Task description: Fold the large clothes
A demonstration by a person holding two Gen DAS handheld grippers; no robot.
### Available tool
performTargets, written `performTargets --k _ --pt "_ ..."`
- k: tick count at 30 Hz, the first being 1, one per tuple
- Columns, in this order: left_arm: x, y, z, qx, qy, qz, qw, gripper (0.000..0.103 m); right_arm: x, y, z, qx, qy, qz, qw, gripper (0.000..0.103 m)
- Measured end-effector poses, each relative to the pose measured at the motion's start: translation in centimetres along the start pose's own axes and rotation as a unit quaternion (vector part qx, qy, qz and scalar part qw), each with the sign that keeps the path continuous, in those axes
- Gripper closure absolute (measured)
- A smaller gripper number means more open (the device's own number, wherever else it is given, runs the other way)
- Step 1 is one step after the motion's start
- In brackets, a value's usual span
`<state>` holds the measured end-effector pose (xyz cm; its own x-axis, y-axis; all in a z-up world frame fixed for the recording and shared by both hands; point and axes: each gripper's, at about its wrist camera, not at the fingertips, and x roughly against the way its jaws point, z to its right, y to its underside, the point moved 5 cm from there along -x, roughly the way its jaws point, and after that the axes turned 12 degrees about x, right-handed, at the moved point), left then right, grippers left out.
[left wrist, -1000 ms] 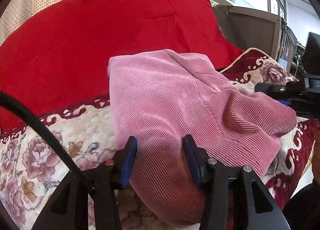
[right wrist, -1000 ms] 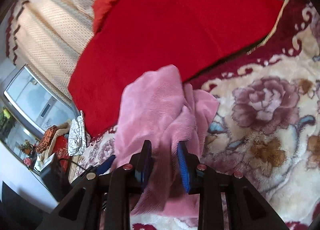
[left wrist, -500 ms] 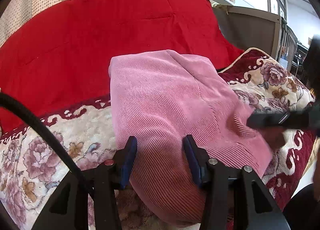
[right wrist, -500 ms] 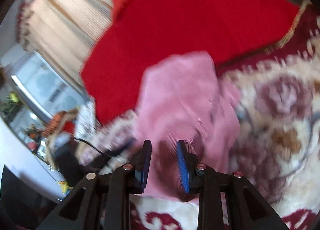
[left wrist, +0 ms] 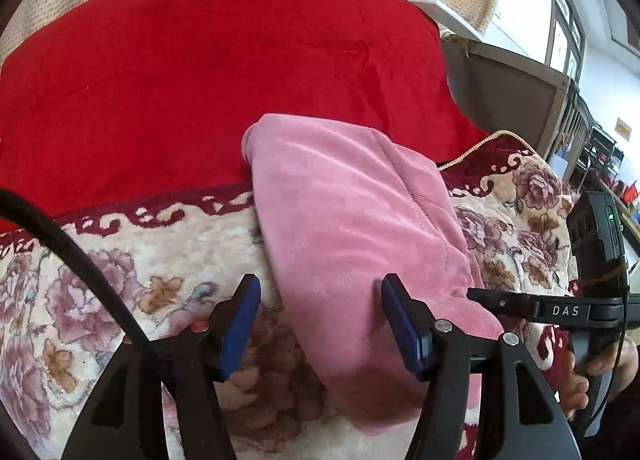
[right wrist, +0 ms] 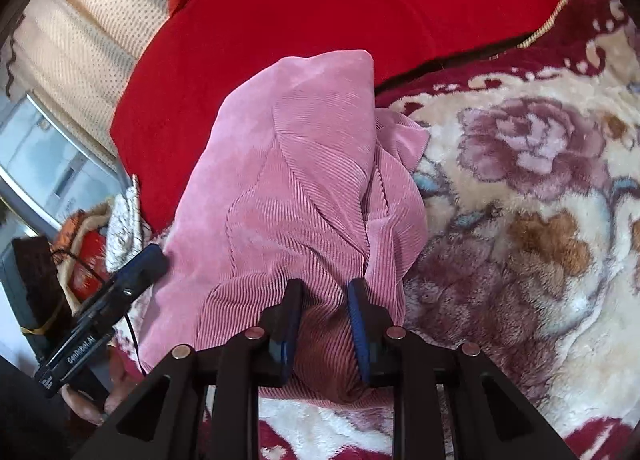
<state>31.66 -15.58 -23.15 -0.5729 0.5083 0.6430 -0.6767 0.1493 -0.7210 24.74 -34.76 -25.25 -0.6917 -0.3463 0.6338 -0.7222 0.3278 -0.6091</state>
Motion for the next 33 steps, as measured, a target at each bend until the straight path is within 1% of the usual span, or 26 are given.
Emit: performTargets --k 2,3,5,6,8,9,11,12,15,17,19,20,21,22,23,24,25,27,28,31,32,33 --pt "-1.5 1.2 0.2 -0.006 0.000 -0.030 0.9995 0.038 -0.2 0.1 0.2 -0.006 -0.006 0.001 1.000 0.076" --pt "-2.3 2.0 0.7 -0.021 -0.002 -0.039 0.9990 0.038 -0.2 0.1 0.2 -0.007 -0.006 0.001 1.000 0.076" --pt "-2.2 2.2 1.1 -0.042 -0.016 -0.029 0.9985 0.037 -0.3 0.0 0.4 -0.012 -0.002 -0.005 1.000 0.076" --pt "-2.1 2.2 1.1 -0.039 -0.016 -0.034 0.9985 0.037 -0.1 0.0 0.6 -0.019 -0.004 -0.008 1.000 0.076" --pt "-2.2 2.1 0.4 -0.013 -0.005 -0.047 0.9988 0.037 0.3 -0.6 0.8 -0.033 -0.012 -0.013 0.999 0.074" --pt "-2.3 2.1 0.4 -0.009 -0.002 -0.047 0.9988 0.037 0.7 -1.2 0.8 -0.038 -0.017 -0.014 0.999 0.072" --pt "-2.1 2.2 0.8 -0.021 -0.009 -0.042 0.9988 0.037 1.4 -2.7 0.7 -0.037 -0.020 -0.003 0.999 0.072" --pt "-2.1 2.3 1.0 -0.027 -0.013 -0.038 0.9988 0.037 1.8 -3.8 0.5 -0.029 -0.020 0.005 0.999 0.072" --pt "-2.1 2.2 1.0 -0.026 -0.012 -0.040 0.9988 0.037 2.1 -7.6 -0.2 -0.008 -0.013 0.026 1.000 0.072" --pt "-2.2 2.0 1.1 -0.028 -0.012 -0.041 0.9987 0.037 1.4 -9.9 -0.7 0.002 -0.010 0.031 0.999 0.072" --pt "-2.3 2.0 1.3 -0.033 -0.014 -0.039 0.9986 0.037 -0.5 -11.9 -0.8 0.004 -0.010 0.017 1.000 0.072" --pt "-2.2 2.0 1.4 -0.036 -0.015 -0.038 0.9985 0.037 -1.5 -12.5 -0.6 0.003 -0.003 0.009 1.000 0.072" --pt "-2.2 2.0 1.4 -0.037 -0.015 -0.038 0.9985 0.037 -3.0 -13.1 0.1 0.001 0.015 -0.002 1.000 0.072" --pt "-2.3 2.0 1.4 -0.038 -0.014 -0.038 0.9985 0.036 -5.1 -13.3 1.1 -0.003 0.035 -0.020 0.999 0.072" --pt "-2.3 1.9 1.4 -0.039 -0.012 -0.037 0.9985 0.036 -7.0 -13.0 2.1 -0.014 0.041 -0.040 0.998 0.073" --pt "-2.4 2.0 1.6 -0.042 -0.013 -0.035 0.9984 0.036 -9.6 -12.4 3.9 -0.041 0.038 -0.065 0.996 0.074" --pt "-2.4 2.0 1.7 -0.045 -0.015 -0.033 0.9983 0.036 -10.9 -12.1 4.8 -0.055 0.031 -0.069 0.996 0.077" --pt "-2.3 1.9 1.7 -0.046 -0.015 -0.033 0.9983 0.036 -11.2 -12.4 5.2 -0.062 0.021 -0.061 0.996 0.077" --pt "-2.3 1.9 1.6 -0.046 -0.013 -0.035 0.9983 0.036 -10.8 -12.6 5.1 -0.065 0.027 -0.064 0.995 0.077" --pt "-2.3 1.9 1.4 -0.040 -0.011 -0.036 0.9985 0.036 -9.6 -13.6 3.9 -0.038 0.054 -0.069 0.995 0.074" --pt "-2.2 1.9 1.4 -0.039 -0.011 -0.036 0.9985 0.036 -9.1 -14.0 3.4 -0.036 0.053 -0.064 0.996 0.073" --pt "-2.2 2.0 1.4 -0.038 -0.011 -0.036 0.9986 0.036 -8.4 -14.9 2.7 -0.034 0.041 -0.050 0.997 0.073"
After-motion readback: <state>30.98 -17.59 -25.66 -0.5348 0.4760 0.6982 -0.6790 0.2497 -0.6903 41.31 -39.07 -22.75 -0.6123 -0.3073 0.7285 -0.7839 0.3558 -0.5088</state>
